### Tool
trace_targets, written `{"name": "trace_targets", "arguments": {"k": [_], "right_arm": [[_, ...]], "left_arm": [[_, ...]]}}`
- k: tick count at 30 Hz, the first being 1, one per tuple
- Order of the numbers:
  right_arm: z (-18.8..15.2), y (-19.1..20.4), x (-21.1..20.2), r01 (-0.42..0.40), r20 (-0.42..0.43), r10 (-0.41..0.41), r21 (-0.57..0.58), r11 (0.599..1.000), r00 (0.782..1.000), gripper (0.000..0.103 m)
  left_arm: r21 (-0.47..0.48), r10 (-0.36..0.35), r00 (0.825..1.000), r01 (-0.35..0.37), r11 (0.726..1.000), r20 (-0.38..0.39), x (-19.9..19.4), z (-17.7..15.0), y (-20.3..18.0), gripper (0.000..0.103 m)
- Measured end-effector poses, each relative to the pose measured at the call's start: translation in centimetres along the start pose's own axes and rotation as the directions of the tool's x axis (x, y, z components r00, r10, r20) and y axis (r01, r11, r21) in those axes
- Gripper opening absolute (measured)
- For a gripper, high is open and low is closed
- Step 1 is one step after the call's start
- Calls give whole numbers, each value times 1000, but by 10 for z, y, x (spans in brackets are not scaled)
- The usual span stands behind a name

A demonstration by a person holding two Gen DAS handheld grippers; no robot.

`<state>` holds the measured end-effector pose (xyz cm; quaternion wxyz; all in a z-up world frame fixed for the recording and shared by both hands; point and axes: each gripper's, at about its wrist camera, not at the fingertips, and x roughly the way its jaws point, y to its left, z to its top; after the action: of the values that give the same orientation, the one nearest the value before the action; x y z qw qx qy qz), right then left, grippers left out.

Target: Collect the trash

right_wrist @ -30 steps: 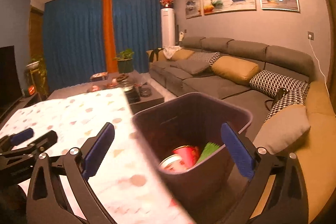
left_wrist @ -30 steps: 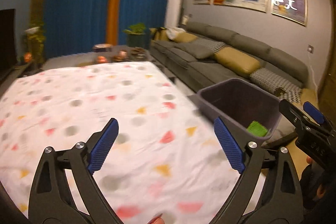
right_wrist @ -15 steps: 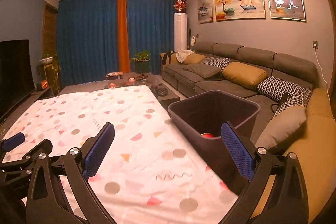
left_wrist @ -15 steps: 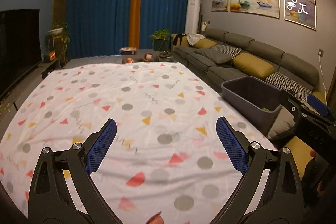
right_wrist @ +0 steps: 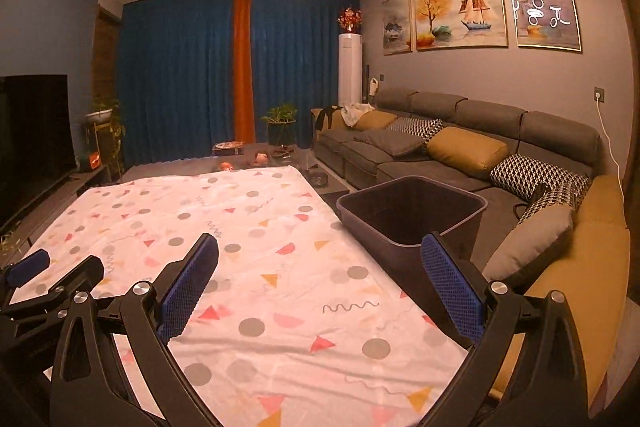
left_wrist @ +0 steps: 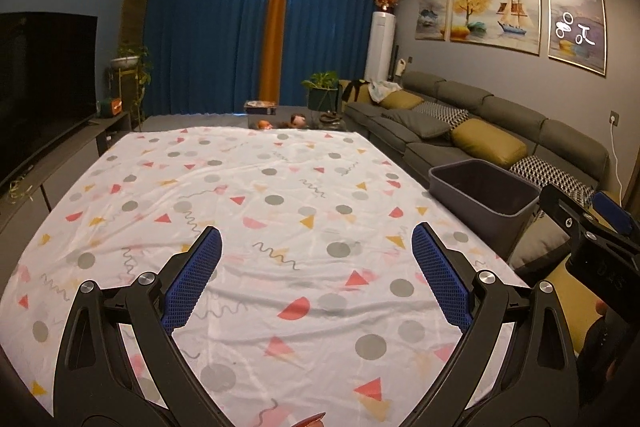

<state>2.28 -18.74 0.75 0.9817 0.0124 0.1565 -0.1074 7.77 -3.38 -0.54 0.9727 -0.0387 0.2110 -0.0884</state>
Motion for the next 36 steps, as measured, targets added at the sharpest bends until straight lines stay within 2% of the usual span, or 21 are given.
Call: {"name": "trace_targets", "arguments": {"k": [36], "right_arm": [[0,-1,-12,-3,20,3,8,1000,1000,97]], "left_arm": [[10,-18,1000,18,1000,17,-13,2,-9,94]]}}
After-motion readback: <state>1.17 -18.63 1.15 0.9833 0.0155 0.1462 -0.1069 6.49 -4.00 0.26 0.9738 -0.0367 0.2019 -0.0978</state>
